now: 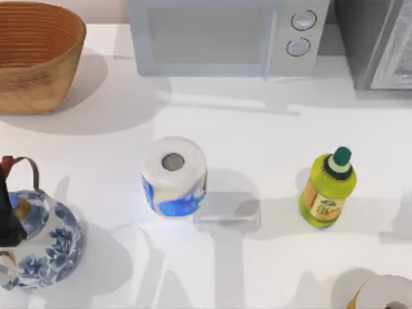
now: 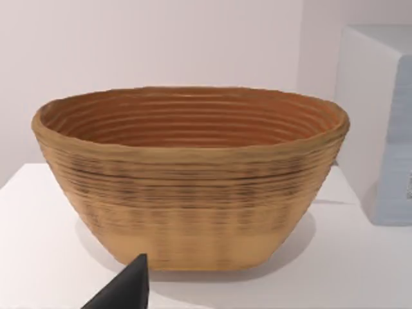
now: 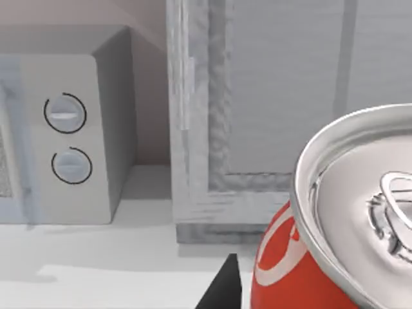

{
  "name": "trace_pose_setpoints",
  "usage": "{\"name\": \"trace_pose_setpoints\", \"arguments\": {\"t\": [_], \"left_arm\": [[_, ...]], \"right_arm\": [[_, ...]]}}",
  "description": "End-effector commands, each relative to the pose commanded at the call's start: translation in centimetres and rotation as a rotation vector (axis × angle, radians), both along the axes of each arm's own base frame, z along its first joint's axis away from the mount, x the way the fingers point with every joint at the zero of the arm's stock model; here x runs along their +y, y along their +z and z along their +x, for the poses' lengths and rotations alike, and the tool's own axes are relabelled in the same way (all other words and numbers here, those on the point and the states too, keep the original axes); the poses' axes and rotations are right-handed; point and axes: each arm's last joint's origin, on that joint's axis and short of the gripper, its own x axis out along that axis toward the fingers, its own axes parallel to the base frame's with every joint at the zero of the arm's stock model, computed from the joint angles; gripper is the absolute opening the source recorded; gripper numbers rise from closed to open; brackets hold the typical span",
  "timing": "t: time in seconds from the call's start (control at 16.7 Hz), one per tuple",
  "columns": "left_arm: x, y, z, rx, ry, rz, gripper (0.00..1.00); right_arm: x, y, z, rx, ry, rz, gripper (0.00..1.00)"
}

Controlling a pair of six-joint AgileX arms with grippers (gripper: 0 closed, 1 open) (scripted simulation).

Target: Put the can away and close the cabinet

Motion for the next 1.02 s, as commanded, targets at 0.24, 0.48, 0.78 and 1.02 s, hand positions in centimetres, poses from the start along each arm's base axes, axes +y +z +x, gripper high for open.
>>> {"name": "trace_pose_setpoints", "arguments": {"t": [0.24, 0.48, 0.78, 1.02], "left_arm": [[0.0, 0.0, 0.0, 0.0, 0.0, 0.0, 1.0], [0.0, 0.0, 0.0, 0.0, 0.0, 0.0, 1.0], [0.0, 0.0, 0.0, 0.0, 0.0, 0.0, 1.0], [0.0, 0.0, 0.0, 0.0, 0.0, 0.0, 1.0]], "right_arm": [[0.2, 3.9, 0.0, -0.006, 0.011, -0.011, 0.0], [0.8, 11.5, 0.9, -0.009, 0.04, -0.017, 0.0], [2.0, 22.3, 4.5, 0.0, 0.06, -0.009, 0.0], [3.1, 28.8, 8.7, 0.007, 0.04, -0.002, 0.0]]}}
